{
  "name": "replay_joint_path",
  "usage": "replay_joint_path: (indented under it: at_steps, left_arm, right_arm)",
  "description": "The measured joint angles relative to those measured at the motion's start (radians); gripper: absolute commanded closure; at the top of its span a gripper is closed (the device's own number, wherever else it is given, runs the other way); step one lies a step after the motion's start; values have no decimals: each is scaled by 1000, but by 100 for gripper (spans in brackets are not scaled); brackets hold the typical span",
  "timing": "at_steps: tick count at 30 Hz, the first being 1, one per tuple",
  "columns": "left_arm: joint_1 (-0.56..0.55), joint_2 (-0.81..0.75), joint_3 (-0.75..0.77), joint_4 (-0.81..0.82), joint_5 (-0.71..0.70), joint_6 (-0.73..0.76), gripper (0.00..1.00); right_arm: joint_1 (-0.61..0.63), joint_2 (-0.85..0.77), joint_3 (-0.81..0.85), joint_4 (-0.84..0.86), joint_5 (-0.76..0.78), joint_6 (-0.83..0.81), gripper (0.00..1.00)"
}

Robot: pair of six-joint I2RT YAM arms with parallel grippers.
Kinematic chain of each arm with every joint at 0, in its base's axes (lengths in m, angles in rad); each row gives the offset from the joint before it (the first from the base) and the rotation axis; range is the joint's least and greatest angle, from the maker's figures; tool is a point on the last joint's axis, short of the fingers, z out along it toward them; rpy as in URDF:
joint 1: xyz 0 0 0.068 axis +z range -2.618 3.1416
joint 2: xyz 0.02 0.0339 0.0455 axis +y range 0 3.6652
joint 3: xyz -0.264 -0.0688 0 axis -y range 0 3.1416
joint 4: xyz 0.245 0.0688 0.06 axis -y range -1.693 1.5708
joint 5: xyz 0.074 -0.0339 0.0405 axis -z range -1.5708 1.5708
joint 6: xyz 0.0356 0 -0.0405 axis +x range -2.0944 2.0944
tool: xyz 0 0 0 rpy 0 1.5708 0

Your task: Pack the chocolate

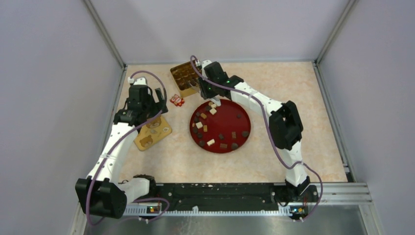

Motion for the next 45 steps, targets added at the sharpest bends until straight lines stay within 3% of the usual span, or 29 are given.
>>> replay_joint_path:
  at_steps: [9,15,21,34,37,45]
  left_arm:
    - [0,0,0,0,3,0,1]
    - [0,0,0,0,3,0,1]
    - [0,0,0,0,2,0,1]
    - [0,1,0,4,11,0,1]
    - [0,3,0,4,18,-1,1]
    - [0,19,0,5,29,-1,1]
  right_arm:
    - [0,0,0,0,11,8,66]
    - [0,-3,-7,20,15,15,83]
    - [0,-99,-118,62,24,23,88]
    - [-2,-651,-655,48,101,28,80]
    - [-2,-700,-737,1,96,46,75]
    - [0,-723,-859,-12,20,85,72]
